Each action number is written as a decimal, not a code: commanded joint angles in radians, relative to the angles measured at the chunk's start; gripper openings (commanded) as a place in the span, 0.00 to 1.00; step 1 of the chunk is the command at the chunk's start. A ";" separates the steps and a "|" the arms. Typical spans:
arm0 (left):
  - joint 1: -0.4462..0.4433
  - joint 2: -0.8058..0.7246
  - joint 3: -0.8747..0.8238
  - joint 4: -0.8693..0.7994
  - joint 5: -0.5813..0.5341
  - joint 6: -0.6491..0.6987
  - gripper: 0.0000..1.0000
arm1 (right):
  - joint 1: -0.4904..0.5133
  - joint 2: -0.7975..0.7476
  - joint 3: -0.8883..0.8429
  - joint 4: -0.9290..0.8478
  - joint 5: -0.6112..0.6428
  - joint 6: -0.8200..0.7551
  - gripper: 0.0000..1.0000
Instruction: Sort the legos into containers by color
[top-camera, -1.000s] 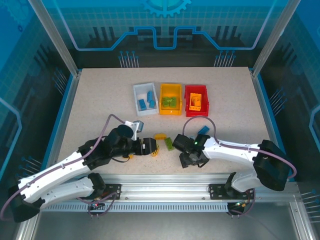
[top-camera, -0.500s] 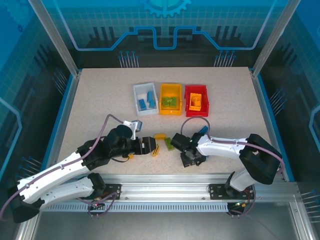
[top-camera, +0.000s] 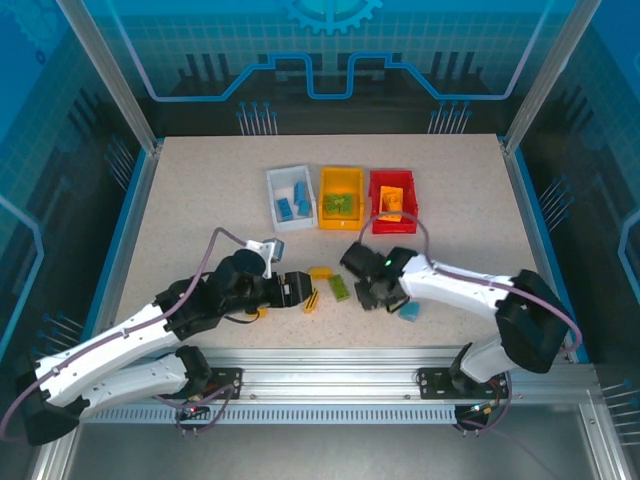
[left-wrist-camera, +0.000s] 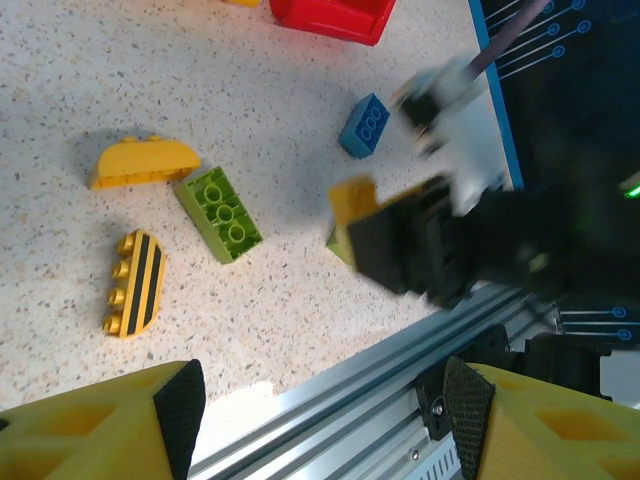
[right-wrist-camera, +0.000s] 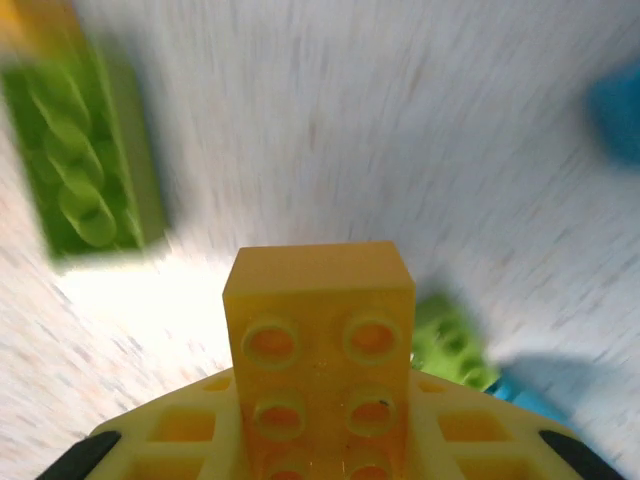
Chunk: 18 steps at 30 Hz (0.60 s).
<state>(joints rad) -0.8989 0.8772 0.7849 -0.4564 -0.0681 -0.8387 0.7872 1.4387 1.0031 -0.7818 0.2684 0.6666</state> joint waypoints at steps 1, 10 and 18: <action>-0.006 0.071 0.073 0.079 -0.033 0.023 0.69 | -0.142 -0.013 0.118 -0.003 -0.008 -0.109 0.29; -0.009 0.335 0.272 0.156 -0.075 0.118 0.69 | -0.455 0.416 0.571 0.027 -0.138 -0.223 0.28; -0.009 0.398 0.308 0.138 -0.090 0.144 0.69 | -0.550 0.751 0.949 -0.090 -0.222 -0.273 0.36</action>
<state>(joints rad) -0.9009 1.2621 1.0599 -0.3088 -0.1272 -0.7296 0.2588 2.1422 1.8591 -0.7837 0.0994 0.4362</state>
